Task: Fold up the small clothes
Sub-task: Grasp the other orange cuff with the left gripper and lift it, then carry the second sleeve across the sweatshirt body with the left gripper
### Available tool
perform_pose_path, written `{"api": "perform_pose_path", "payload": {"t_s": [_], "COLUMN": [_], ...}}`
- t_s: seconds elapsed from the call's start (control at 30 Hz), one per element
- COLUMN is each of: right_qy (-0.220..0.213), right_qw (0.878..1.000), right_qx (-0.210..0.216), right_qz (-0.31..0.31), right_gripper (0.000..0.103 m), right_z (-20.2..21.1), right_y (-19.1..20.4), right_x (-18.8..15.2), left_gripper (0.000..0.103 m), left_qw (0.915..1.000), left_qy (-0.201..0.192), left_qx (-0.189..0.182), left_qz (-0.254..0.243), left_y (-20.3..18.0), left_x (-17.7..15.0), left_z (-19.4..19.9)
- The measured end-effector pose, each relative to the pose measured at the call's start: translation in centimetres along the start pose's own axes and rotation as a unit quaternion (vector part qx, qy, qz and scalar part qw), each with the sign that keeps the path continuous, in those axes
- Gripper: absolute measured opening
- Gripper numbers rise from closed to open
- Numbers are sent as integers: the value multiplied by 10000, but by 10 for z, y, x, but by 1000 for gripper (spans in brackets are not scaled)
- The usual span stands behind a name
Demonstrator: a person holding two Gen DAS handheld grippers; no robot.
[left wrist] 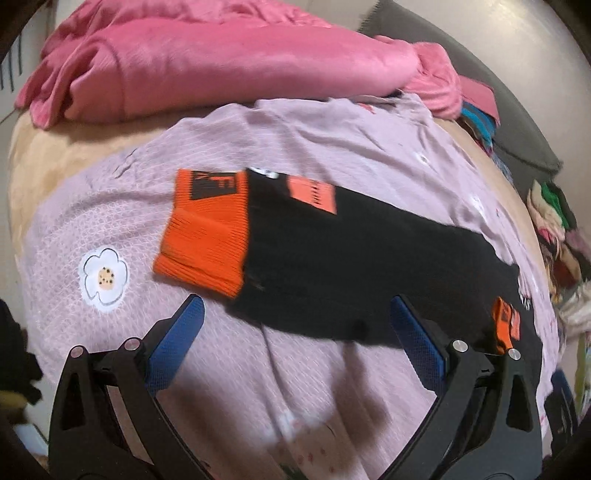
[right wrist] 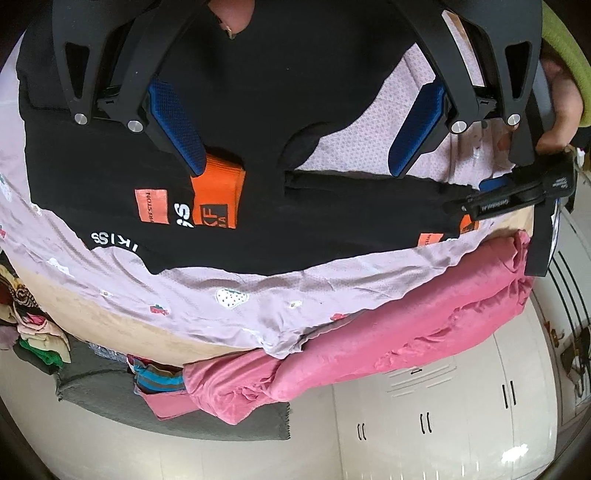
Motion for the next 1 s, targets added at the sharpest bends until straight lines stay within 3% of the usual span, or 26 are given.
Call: {"api": "perform_pose_path", "payload": {"t_s": [0.07,0.1,0.23,0.33,0.57,0.67,1.0], "right_qy": [6,8,22,-6,-140,-227,-455], "right_qw": [10000,9999,9996,9993,9973,9960,9888], "right_qx": [-17,-23,-55,-84,-85,-90,-193], "right_qz": [-64,-107,-258,-357,-716,-862,-1410], "right_gripper": [98,98,98,98,98,98,98], "right_z": [-1,-1,-1,3,19,28,55], "right_y": [-6,-9,-23,-33,-62,-75,-120], "right_x": [-1,-2,-6,-9,-15,-17,-27], "left_gripper": [93,88,35,12,10,10,9], "left_qw": [9998,9994,9992,9986,9935,9909,9834], "left_qy": [-98,-206,-268,-366,-858,-1013,-1094], "left_qx": [-33,-70,-55,-169,-749,-829,-1086], "left_qz": [166,280,284,328,-70,-311,-961], "left_y": [7,11,11,12,-21,-42,-123], "left_x": [5,9,16,20,30,35,48], "left_z": [-3,-4,-8,-4,50,67,93]}}
Point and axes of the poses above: each gripper's, at about its wrist camera, not at the fingertips, and z roughly against the way its jaws point, y to its left, x to its top, the point moved 10 cm from there along -z, roughly the way its jaws point, and after that the axes turned 6 degrees about y, right-handed, at the moved point
